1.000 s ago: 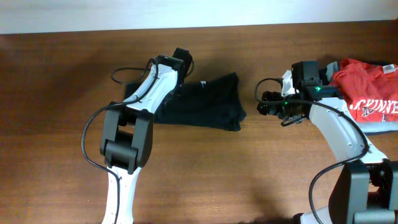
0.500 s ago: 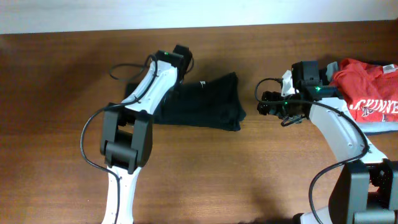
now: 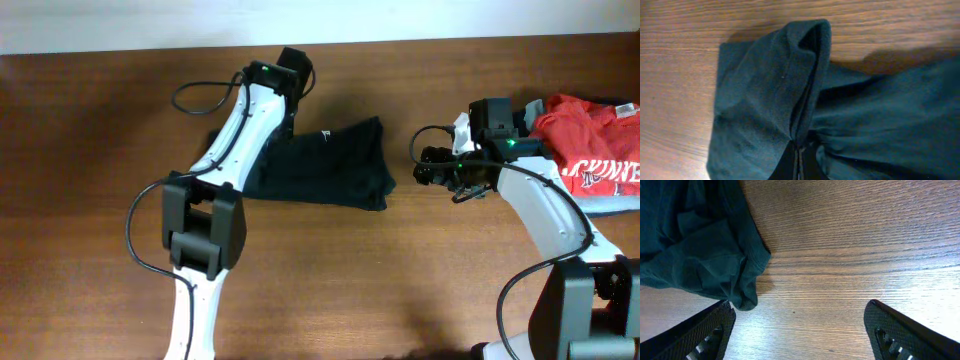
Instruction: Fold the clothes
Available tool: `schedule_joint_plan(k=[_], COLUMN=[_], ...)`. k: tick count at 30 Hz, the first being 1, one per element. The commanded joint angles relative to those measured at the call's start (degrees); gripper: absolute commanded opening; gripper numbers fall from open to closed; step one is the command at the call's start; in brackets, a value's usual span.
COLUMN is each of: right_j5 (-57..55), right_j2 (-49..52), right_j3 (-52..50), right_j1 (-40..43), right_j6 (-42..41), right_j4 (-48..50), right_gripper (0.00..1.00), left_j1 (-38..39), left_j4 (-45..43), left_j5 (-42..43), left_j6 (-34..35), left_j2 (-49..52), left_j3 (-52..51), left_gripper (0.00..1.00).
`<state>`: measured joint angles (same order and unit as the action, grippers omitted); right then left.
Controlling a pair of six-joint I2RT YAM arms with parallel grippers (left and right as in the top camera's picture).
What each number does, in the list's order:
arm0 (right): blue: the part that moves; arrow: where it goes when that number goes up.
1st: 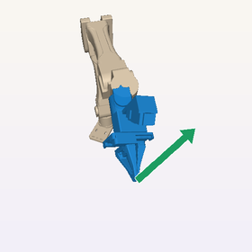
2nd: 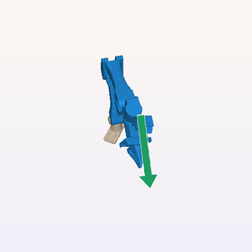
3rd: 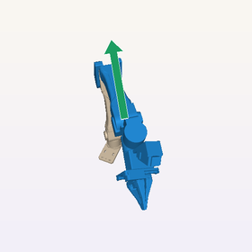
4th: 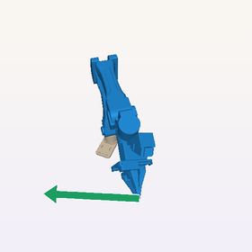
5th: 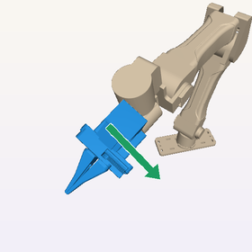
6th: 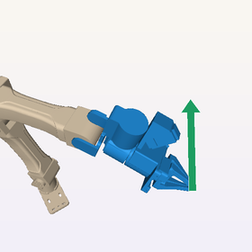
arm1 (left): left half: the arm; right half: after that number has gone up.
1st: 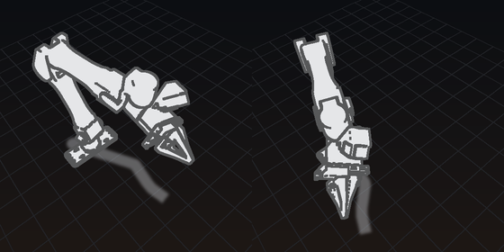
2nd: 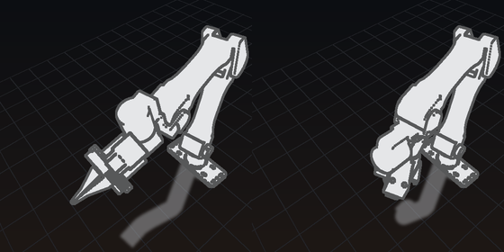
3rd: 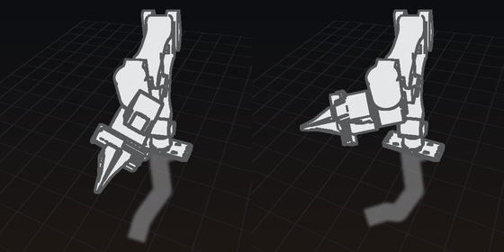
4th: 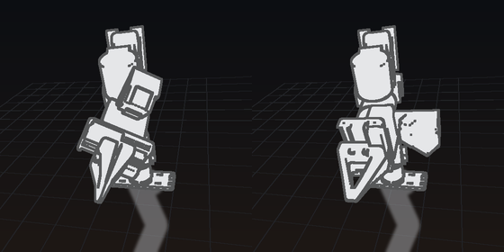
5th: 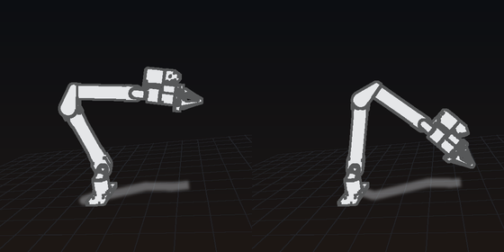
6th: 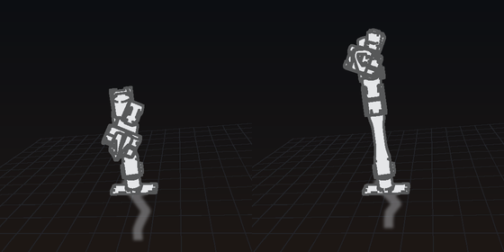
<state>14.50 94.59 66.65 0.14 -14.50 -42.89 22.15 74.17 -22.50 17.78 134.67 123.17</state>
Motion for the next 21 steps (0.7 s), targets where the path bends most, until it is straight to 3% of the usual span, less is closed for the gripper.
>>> schedule_joint_plan(k=[1,14,21], right_j5=[0.5,0.5,0.5], right_j2=[-0.8,-0.8,-0.8], right_j3=[0.8,0.8,0.8], right_j1=[0.2,0.2,0.2], right_j6=[0.6,0.6,0.6], right_j4=[0.2,-0.8,-0.1], right_gripper=[0.86,0.86,0.86], left_j1=[2.8,6.5,7.1], left_j4=[-0.1,-3.2,-4.8], left_j5=[1.1,1.4,5.9], left_j6=[-0.7,-0.7,-0.7], left_j2=[0.6,4.2,6.6], left_j3=[0.8,-1.2,-1.2], left_gripper=[0.01,0.01,0.01])
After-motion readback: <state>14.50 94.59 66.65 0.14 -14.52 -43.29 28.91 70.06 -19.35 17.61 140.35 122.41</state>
